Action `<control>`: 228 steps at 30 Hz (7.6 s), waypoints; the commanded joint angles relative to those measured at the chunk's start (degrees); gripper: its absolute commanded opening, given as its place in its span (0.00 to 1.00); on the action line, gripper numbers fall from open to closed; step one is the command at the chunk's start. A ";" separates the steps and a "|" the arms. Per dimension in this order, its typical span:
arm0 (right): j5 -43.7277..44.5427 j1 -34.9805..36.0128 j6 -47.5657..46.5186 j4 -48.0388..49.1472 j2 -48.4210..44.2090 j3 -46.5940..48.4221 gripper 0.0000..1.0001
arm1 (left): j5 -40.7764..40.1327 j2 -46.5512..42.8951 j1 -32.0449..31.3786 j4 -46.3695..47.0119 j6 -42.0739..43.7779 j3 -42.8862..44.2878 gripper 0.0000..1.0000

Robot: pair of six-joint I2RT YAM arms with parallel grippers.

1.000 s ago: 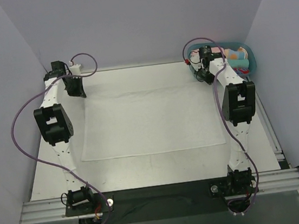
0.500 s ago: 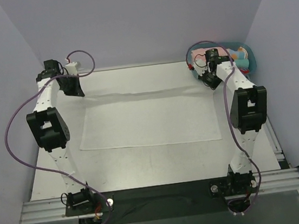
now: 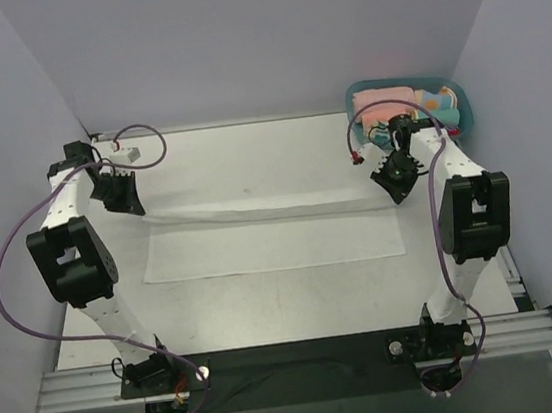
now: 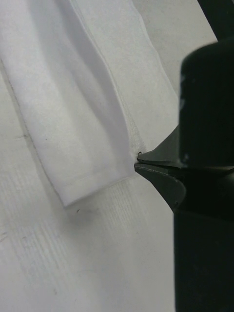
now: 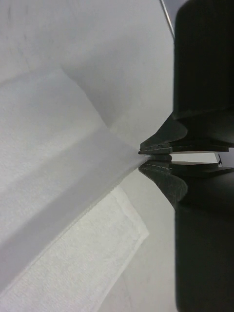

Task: Roll the towels
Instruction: Fold the towel

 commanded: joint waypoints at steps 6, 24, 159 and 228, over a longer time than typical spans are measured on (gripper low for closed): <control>-0.14 0.81 4.30 -9.83 10.17 3.21 0.00 | -7.23 7.47 -0.02 -0.13 -3.05 -3.56 0.00; 3.90 1.07 2.55 -17.48 6.93 8.14 0.00 | -4.86 1.51 0.24 -9.69 -1.22 1.28 0.00; 9.35 5.91 29.79 -9.39 12.88 -6.64 0.26 | -9.09 -7.38 -0.28 1.81 1.52 -33.18 0.31; 0.75 -1.41 38.75 -7.81 -3.45 2.61 0.00 | 1.47 -12.48 -8.28 4.62 -7.89 -24.56 0.64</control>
